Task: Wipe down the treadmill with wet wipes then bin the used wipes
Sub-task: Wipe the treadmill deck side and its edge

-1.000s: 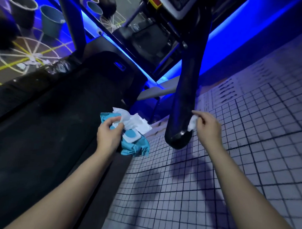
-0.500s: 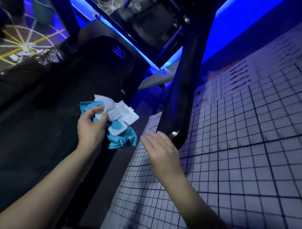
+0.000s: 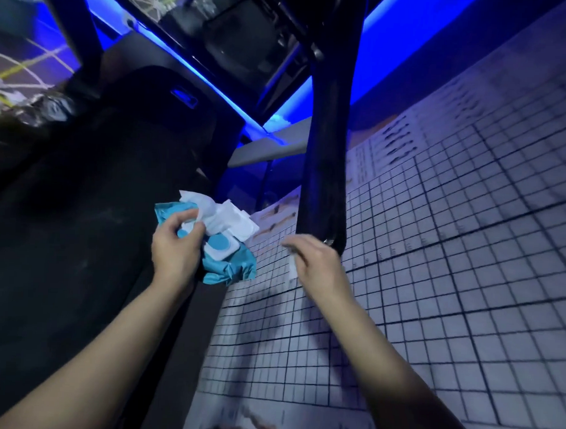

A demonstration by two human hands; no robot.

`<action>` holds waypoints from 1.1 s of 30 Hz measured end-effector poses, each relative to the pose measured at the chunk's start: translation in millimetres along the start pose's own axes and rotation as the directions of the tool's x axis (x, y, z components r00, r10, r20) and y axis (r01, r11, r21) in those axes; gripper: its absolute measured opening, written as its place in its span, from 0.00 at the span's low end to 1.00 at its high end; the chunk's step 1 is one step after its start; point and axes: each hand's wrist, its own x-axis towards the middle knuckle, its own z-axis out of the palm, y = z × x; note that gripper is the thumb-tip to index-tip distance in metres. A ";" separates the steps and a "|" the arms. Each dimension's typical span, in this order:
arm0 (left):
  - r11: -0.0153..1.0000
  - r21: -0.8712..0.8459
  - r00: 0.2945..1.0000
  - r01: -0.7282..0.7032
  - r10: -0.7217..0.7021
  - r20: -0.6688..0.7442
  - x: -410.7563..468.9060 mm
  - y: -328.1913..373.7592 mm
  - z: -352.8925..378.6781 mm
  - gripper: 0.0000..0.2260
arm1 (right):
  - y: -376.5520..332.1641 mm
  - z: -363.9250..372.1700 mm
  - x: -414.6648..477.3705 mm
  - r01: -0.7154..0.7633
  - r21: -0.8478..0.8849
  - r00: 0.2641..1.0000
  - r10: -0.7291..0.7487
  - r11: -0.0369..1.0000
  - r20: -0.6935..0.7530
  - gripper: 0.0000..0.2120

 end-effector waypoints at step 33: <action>0.962 -0.270 0.999 0.038 -0.029 0.035 67.9 -37.5 48.5 0.12 | 63.2 -6.5 185.5 0.011 -0.468 0.957 0.127 0.884 0.261 0.11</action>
